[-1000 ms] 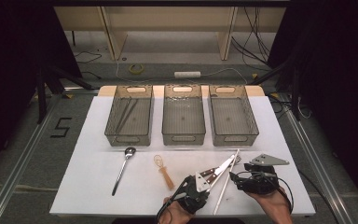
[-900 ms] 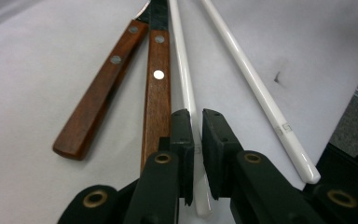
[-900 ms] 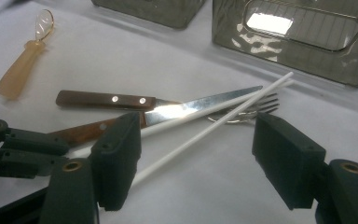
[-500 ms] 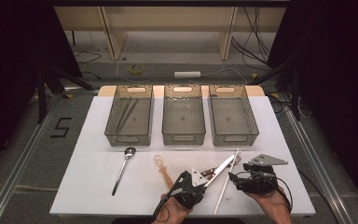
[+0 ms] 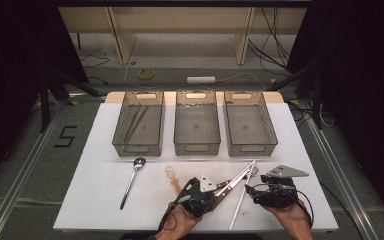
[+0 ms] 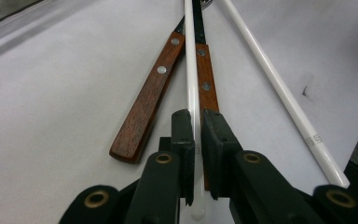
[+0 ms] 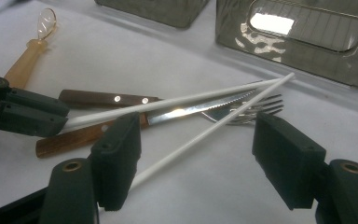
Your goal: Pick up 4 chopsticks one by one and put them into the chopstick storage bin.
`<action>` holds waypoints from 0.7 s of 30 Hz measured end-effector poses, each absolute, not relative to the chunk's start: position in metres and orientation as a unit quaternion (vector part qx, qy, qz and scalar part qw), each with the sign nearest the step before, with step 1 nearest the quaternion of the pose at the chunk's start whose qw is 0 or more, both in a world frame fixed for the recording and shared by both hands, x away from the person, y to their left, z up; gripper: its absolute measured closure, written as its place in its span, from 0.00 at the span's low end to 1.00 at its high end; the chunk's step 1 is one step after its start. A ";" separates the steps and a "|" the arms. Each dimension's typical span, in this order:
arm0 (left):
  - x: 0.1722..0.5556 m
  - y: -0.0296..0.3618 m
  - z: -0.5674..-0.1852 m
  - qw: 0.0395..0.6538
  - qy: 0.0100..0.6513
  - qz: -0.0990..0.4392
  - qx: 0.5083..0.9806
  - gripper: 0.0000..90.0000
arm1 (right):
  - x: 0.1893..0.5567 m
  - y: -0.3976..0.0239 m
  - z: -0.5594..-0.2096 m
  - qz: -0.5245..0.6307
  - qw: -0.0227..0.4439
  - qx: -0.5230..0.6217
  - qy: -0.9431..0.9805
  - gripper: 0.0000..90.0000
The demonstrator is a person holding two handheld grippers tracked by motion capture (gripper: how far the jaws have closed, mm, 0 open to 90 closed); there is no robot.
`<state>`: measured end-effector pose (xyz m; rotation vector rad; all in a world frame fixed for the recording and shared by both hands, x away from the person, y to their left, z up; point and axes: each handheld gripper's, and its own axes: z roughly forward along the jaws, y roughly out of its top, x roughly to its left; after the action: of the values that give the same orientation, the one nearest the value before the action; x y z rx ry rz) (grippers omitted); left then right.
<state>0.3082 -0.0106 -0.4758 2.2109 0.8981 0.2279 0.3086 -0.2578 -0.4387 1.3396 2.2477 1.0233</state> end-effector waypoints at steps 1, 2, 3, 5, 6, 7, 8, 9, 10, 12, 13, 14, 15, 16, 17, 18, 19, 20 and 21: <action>0.308 -0.011 -0.476 0.363 0.348 0.090 0.860 0.92 | 0.309 -0.258 -0.439 0.360 0.165 0.470 0.789 0.37; 0.308 -0.011 -0.475 0.362 0.347 0.090 0.860 0.92 | 0.309 -0.258 -0.438 0.360 0.165 0.471 0.788 0.37; 0.308 -0.011 -0.475 0.361 0.347 0.091 0.861 0.92 | 0.309 -0.258 -0.438 0.360 0.165 0.470 0.789 0.37; 0.309 -0.011 -0.476 0.361 0.346 0.091 0.861 0.92 | 0.309 -0.258 -0.438 0.361 0.165 0.470 0.788 0.37; 0.309 -0.011 -0.476 0.361 0.347 0.088 0.861 0.92 | 0.309 -0.258 -0.438 0.360 0.165 0.470 0.789 0.37; 0.310 -0.011 -0.477 0.361 0.349 0.085 0.861 0.92 | 0.309 -0.258 -0.439 0.360 0.165 0.469 0.789 0.37; 0.310 -0.010 -0.477 0.362 0.349 0.084 0.860 0.92 | 0.309 -0.258 -0.439 0.360 0.166 0.469 0.789 0.37; 0.310 -0.010 -0.477 0.362 0.349 0.085 0.860 0.92 | 0.309 -0.258 -0.439 0.360 0.165 0.469 0.789 0.37; 0.310 -0.010 -0.476 0.362 0.347 0.086 0.861 0.92 | 0.309 -0.258 -0.438 0.360 0.166 0.469 0.789 0.37; 0.310 -0.010 -0.475 0.361 0.344 0.089 0.862 0.92 | 0.309 -0.258 -0.438 0.361 0.165 0.470 0.788 0.37; 0.310 -0.010 -0.475 0.361 0.344 0.090 0.862 0.92 | 0.309 -0.258 -0.438 0.361 0.165 0.470 0.789 0.37; 0.310 -0.010 -0.475 0.361 0.343 0.089 0.863 0.92 | 0.309 -0.258 -0.438 0.361 0.165 0.470 0.788 0.37; 0.310 -0.009 -0.474 0.361 0.341 0.089 0.863 0.92 | 0.309 -0.258 -0.438 0.361 0.165 0.470 0.789 0.37; 0.311 -0.009 -0.473 0.362 0.341 0.089 0.863 0.92 | 0.309 -0.258 -0.438 0.361 0.166 0.469 0.789 0.37; 0.311 -0.008 -0.473 0.363 0.340 0.089 0.863 0.92 | 0.308 -0.258 -0.438 0.361 0.166 0.469 0.789 0.37; 0.311 -0.007 -0.472 0.364 0.339 0.090 0.863 0.92 | 0.308 -0.258 -0.438 0.361 0.166 0.469 0.789 0.37; 0.312 -0.006 -0.471 0.366 0.338 0.091 0.863 0.92 | 0.308 -0.258 -0.438 0.361 0.165 0.469 0.788 0.37; 0.312 -0.005 -0.469 0.366 0.337 0.092 0.863 0.92 | 0.308 -0.258 -0.438 0.362 0.165 0.469 0.789 0.37; 0.313 -0.004 -0.467 0.367 0.335 0.093 0.863 0.92 | 0.308 -0.258 -0.438 0.362 0.165 0.470 0.788 0.37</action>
<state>0.3127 -0.0043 -0.4673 2.2158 0.8610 0.2384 0.3083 -0.2581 -0.4380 1.3376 2.2461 1.0299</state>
